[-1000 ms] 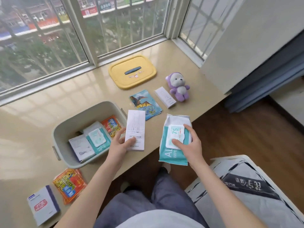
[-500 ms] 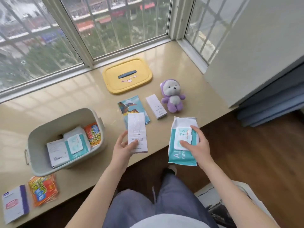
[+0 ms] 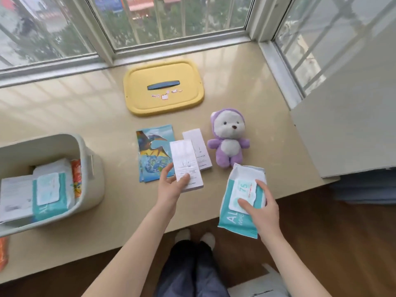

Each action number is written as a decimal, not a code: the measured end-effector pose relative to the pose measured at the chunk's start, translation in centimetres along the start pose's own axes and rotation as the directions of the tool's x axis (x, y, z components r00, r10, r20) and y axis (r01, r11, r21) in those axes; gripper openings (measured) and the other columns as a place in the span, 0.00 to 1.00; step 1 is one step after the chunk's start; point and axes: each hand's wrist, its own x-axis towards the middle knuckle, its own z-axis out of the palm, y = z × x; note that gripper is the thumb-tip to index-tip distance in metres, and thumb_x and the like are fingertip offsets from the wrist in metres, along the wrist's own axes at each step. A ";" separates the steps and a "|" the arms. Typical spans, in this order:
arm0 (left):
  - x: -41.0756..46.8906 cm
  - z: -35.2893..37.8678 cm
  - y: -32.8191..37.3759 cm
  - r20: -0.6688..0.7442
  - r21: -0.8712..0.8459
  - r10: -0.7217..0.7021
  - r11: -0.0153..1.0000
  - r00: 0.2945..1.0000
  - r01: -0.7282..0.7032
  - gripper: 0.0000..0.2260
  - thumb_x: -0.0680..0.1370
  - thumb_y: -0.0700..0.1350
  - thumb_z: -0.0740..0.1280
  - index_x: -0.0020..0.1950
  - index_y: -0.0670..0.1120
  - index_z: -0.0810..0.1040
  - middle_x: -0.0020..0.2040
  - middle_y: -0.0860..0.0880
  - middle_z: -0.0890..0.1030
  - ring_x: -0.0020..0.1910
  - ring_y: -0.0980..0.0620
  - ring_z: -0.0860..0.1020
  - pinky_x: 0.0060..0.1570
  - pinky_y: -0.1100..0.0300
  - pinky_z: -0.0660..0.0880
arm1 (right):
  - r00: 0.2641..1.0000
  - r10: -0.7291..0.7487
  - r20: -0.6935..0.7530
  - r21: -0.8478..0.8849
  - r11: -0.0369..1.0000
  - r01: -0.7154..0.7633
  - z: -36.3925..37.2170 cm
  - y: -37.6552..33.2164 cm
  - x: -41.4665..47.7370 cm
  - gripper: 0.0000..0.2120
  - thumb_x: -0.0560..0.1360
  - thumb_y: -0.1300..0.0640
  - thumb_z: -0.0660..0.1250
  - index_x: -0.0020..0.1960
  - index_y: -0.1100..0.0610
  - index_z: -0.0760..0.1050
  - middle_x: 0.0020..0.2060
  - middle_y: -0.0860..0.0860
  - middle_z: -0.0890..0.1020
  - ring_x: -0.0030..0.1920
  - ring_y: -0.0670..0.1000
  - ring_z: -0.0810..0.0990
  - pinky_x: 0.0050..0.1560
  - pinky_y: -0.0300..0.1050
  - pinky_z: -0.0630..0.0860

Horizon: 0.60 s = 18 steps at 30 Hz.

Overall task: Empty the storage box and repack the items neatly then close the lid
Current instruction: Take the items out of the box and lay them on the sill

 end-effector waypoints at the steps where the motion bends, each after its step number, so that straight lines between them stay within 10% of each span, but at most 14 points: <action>1: 1.4 0.7 -0.6 -0.004 0.008 0.006 1.000 1.000 -0.006 0.32 0.69 0.43 0.78 0.70 0.51 0.68 0.56 0.42 0.82 0.53 0.44 0.82 0.58 0.51 0.77 | 1.000 0.009 -0.009 0.016 1.000 -0.008 0.2 0.7 1.0 0.31 0.70 0.62 0.78 0.66 0.42 0.71 0.57 0.38 0.76 0.57 0.45 0.78 0.44 0.41 0.80; 8: 7.9 3.9 -2.6 -0.086 0.040 0.116 0.993 0.989 -0.113 0.27 0.73 0.39 0.75 0.69 0.50 0.69 0.50 0.48 0.80 0.45 0.57 0.80 0.40 0.70 0.75 | 0.998 0.021 -0.062 0.040 0.999 -0.018 0.5 4.4 4.6 0.31 0.70 0.61 0.78 0.65 0.40 0.70 0.58 0.40 0.77 0.57 0.45 0.79 0.42 0.40 0.79; 18: 9.6 5.5 -3.1 -0.183 0.219 0.152 0.970 0.971 -0.110 0.23 0.72 0.45 0.76 0.64 0.50 0.73 0.50 0.50 0.80 0.45 0.54 0.81 0.41 0.67 0.75 | 0.996 0.009 -0.094 0.012 1.000 -0.008 -0.3 5.7 3.8 0.31 0.70 0.61 0.77 0.65 0.40 0.69 0.57 0.39 0.76 0.57 0.45 0.79 0.42 0.40 0.78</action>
